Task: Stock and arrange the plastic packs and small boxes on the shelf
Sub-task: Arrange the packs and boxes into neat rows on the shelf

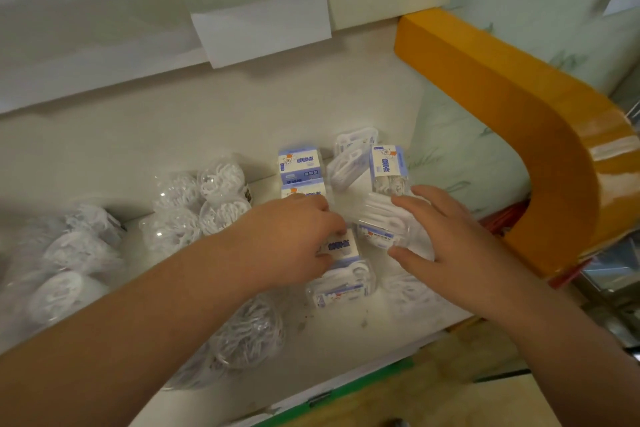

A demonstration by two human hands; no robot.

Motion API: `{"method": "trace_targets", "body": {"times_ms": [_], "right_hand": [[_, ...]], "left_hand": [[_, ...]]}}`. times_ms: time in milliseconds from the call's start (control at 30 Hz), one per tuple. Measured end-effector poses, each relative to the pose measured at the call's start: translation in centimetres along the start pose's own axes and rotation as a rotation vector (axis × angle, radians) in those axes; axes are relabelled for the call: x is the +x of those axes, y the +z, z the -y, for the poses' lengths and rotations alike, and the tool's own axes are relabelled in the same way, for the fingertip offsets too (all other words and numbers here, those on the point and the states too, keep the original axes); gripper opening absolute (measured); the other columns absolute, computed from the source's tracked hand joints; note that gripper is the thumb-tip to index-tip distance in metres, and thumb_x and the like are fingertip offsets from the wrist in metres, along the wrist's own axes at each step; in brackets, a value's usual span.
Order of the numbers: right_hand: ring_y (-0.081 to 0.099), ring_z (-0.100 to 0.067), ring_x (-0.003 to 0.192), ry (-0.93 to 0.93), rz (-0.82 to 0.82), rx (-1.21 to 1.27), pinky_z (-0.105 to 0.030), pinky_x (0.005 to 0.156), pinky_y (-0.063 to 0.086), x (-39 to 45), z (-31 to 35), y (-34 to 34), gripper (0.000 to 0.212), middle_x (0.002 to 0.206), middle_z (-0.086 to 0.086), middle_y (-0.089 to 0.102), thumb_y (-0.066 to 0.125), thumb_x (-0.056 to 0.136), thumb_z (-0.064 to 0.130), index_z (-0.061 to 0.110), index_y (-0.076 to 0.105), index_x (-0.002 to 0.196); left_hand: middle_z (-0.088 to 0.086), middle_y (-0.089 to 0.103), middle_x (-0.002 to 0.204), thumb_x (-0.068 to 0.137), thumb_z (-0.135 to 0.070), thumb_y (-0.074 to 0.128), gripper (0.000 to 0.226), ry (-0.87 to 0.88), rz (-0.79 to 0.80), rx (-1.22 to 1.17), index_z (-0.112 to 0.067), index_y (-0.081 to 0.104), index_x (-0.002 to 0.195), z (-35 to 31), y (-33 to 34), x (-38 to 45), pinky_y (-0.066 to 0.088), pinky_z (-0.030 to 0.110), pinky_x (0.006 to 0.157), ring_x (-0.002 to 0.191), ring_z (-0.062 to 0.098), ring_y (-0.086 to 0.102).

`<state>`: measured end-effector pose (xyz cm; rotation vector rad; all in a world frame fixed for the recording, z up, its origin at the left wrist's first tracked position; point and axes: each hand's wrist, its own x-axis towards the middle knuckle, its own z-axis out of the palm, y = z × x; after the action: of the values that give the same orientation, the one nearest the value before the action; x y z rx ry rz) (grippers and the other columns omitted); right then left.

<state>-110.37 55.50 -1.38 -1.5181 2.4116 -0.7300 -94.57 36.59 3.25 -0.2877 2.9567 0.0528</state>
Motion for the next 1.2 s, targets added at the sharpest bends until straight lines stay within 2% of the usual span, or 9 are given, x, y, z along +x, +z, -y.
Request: {"method": "trace_targets", "body": {"times_ms": [233, 333, 433, 667, 767, 833, 967, 1100, 1200], "right_hand": [[0.0, 0.001, 0.145, -0.084, 0.164, -0.027, -0.032, 0.114, 0.027, -3.0, 0.0, -0.2, 0.09, 0.155, 0.03, -0.009, 0.055, 0.066, 0.084, 0.055, 0.019, 0.143], [-0.011, 0.0, 0.145, -0.077, 0.234, -0.071, -0.033, 0.114, 0.025, -3.6, -0.4, 0.4, 0.101, 0.153, 0.029, -0.023, 0.064, 0.06, 0.083, 0.058, 0.014, 0.144], [-0.016, -0.001, 0.144, -0.097, 0.227, -0.129, -0.031, 0.111, 0.027, -3.8, -0.9, 1.0, 0.099, 0.153, 0.026, -0.028, 0.069, 0.063, 0.074, 0.056, 0.015, 0.145], [-0.003, -0.008, 0.142, -0.107, 0.159, -0.135, -0.027, 0.103, 0.034, -3.7, -1.0, 1.6, 0.075, 0.155, 0.018, -0.009, 0.068, 0.068, 0.068, 0.053, 0.036, 0.135], [0.018, -0.007, 0.123, -0.046, 0.153, -0.158, -0.023, 0.09, 0.04, -3.8, -1.1, 1.6, 0.076, 0.132, 0.019, 0.013, 0.061, 0.058, 0.078, 0.052, 0.037, 0.126], [0.02, -0.004, 0.113, -0.025, 0.163, -0.192, -0.022, 0.087, 0.04, -3.8, -1.3, 1.6, 0.076, 0.12, 0.021, 0.017, 0.055, 0.057, 0.08, 0.051, 0.036, 0.125], [0.022, -0.001, 0.117, -0.025, 0.211, -0.159, -0.021, 0.09, 0.038, -3.8, -1.3, 1.7, 0.071, 0.123, 0.026, 0.023, 0.064, 0.07, 0.067, 0.05, 0.032, 0.131], [0.03, 0.0, 0.116, -0.046, 0.243, -0.207, -0.022, 0.09, 0.043, -3.8, -1.0, 1.2, 0.069, 0.128, 0.025, 0.034, 0.059, 0.076, 0.068, 0.047, 0.035, 0.137], [0.035, -0.005, 0.114, -0.058, 0.224, -0.312, -0.022, 0.088, 0.043, -4.4, -0.8, 1.0, 0.066, 0.128, 0.02, 0.039, 0.049, 0.08, 0.069, 0.042, 0.036, 0.138]], "left_hand": [[-0.01, 0.055, 0.106, 0.085, -0.049, 0.058, 0.037, -0.024, -0.029, 0.013, -0.033, 0.059, 0.118, 0.0, 0.6, 0.1, 0.052, 0.037, 0.082, 0.1, 0.016, 0.055], [-0.009, 0.056, 0.105, 0.082, -0.05, 0.056, 0.038, -0.087, -0.024, 0.039, -0.032, 0.058, 0.116, 0.3, 0.4, 0.3, 0.052, 0.037, 0.08, 0.101, 0.017, 0.056], [-0.009, 0.056, 0.107, 0.082, -0.05, 0.055, 0.039, -0.133, -0.035, 0.1, -0.033, 0.058, 0.116, 0.6, 0.2, 0.4, 0.052, 0.038, 0.078, 0.101, 0.017, 0.056], [-0.007, 0.054, 0.106, 0.084, -0.045, 0.054, 0.032, -0.137, -0.061, 0.15, -0.03, 0.06, 0.111, 0.8, 0.2, 0.4, 0.051, 0.038, 0.081, 0.099, 0.018, 0.054], [-0.008, 0.054, 0.108, 0.086, -0.047, 0.054, 0.031, -0.113, -0.115, 0.107, -0.031, 0.061, 0.112, 0.5, 0.0, 0.0, 0.049, 0.036, 0.083, 0.104, 0.017, 0.053], [-0.013, 0.054, 0.104, 0.083, -0.057, 0.051, 0.034, -0.075, -0.129, -0.024, -0.035, 0.061, 0.106, -0.4, -0.5, -0.5, 0.049, 0.035, 0.083, 0.102, 0.013, 0.053], [-0.018, 0.055, 0.105, 0.075, -0.072, 0.053, 0.05, -0.001, 0.068, -0.093, -0.04, 0.053, 0.113, -2.9, -0.2, -1.4, 0.05, 0.031, 0.079, 0.097, 0.006, 0.054], [-0.012, 0.055, 0.108, 0.086, -0.041, 0.06, 0.032, 0.013, 0.039, -0.006, -0.033, 0.048, 0.115, -3.6, 1.1, -1.2, 0.049, 0.033, 0.076, 0.1, 0.014, 0.056], [-0.012, 0.054, 0.111, 0.087, -0.031, 0.058, 0.03, 0.03, -0.006, 0.009, -0.031, 0.051, 0.117, -3.7, 1.4, -0.5, 0.046, 0.031, 0.076, 0.105, 0.013, 0.054]]}}
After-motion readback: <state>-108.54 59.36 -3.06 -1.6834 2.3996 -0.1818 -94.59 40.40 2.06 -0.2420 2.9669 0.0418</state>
